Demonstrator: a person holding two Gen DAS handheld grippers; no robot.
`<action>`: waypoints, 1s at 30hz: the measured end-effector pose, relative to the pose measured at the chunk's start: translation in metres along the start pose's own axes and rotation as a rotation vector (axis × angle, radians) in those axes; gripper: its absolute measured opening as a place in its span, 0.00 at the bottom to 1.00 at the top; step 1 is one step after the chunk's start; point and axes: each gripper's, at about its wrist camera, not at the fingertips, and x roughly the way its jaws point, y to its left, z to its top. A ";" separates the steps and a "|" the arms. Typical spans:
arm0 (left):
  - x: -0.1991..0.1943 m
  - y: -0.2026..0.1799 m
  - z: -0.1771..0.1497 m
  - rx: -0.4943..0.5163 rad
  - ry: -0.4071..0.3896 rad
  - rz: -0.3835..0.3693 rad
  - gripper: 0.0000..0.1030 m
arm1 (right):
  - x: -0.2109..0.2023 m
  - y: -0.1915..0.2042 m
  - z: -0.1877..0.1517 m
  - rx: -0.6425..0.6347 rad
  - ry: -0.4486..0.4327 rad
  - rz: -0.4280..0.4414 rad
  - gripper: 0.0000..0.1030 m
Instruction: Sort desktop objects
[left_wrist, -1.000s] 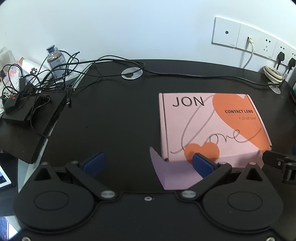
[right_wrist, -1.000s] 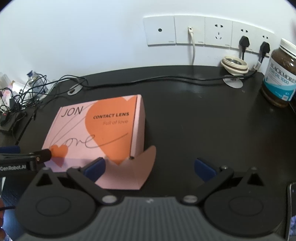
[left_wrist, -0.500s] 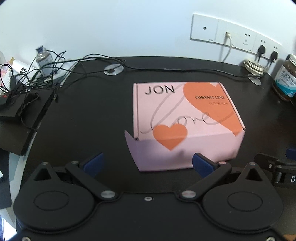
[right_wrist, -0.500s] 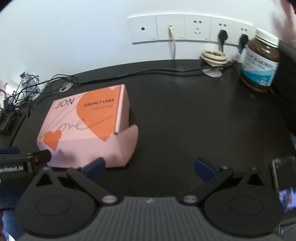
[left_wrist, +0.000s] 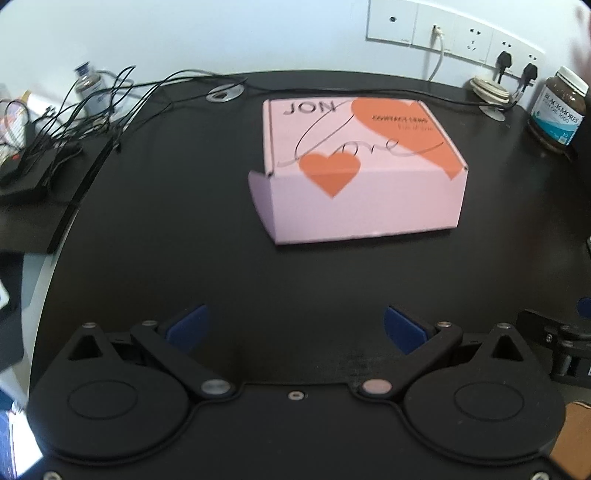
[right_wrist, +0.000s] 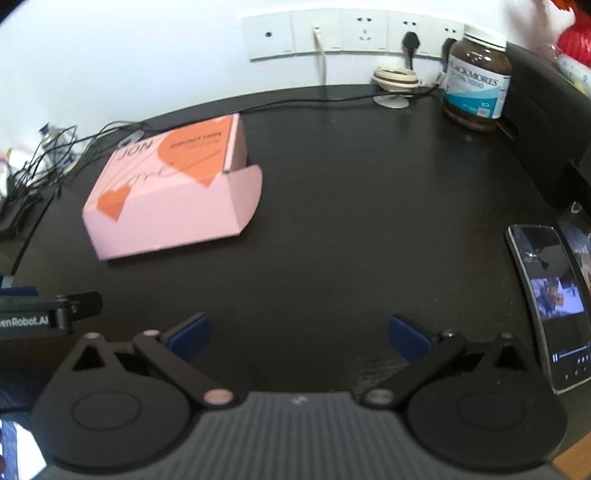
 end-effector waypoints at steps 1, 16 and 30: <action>-0.002 0.000 -0.004 -0.011 0.007 0.005 1.00 | -0.001 0.000 -0.002 -0.008 0.003 0.003 0.99; -0.020 -0.008 -0.044 -0.056 0.069 0.041 1.00 | -0.021 -0.011 -0.030 -0.063 0.059 0.029 0.99; -0.023 -0.008 -0.065 -0.066 0.133 0.041 1.00 | -0.023 -0.015 -0.048 -0.044 0.116 0.025 0.99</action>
